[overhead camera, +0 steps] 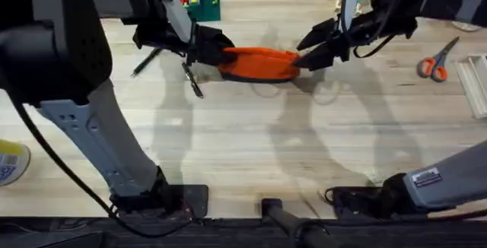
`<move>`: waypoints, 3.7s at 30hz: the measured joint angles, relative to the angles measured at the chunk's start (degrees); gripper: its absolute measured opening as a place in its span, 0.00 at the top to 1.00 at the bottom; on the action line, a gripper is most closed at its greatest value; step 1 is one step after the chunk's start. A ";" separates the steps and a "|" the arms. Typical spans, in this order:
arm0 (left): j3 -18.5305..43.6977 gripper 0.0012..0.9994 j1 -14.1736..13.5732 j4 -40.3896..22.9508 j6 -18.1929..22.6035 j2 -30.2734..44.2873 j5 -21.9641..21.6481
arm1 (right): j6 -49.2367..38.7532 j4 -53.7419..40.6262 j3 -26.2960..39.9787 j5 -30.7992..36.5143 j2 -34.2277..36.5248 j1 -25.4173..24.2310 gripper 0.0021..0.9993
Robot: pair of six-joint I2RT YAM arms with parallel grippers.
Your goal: Unzip the bag, pick up the pens from the table one at a time and place them inside, then zip the bag closed.
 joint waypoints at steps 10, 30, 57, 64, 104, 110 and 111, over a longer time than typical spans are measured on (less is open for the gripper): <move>0.00 0.96 0.00 0.09 0.00 0.00 0.02 | -0.04 -0.07 0.00 -0.08 0.01 0.00 0.70; 0.00 0.96 0.00 0.20 -0.01 0.00 0.13 | 1.17 -0.23 0.05 -0.88 0.01 -0.33 0.97; 0.00 0.96 0.00 1.07 -0.20 0.00 0.50 | 14.46 -8.90 10.99 0.58 0.01 -0.57 0.97; 0.00 0.96 0.00 1.05 -0.20 0.00 0.48 | 15.54 -8.87 11.02 0.91 0.02 0.52 0.97; 0.00 0.96 0.00 1.03 -0.20 0.00 0.39 | 17.13 -3.87 11.47 4.69 0.01 11.24 0.97; 0.00 0.96 0.00 1.03 -0.20 0.00 0.39 | 18.08 -2.41 11.47 4.84 0.03 12.88 0.97; 0.00 0.96 0.00 1.03 -0.20 0.00 0.39 | 18.10 -2.28 11.47 4.84 0.02 13.12 0.97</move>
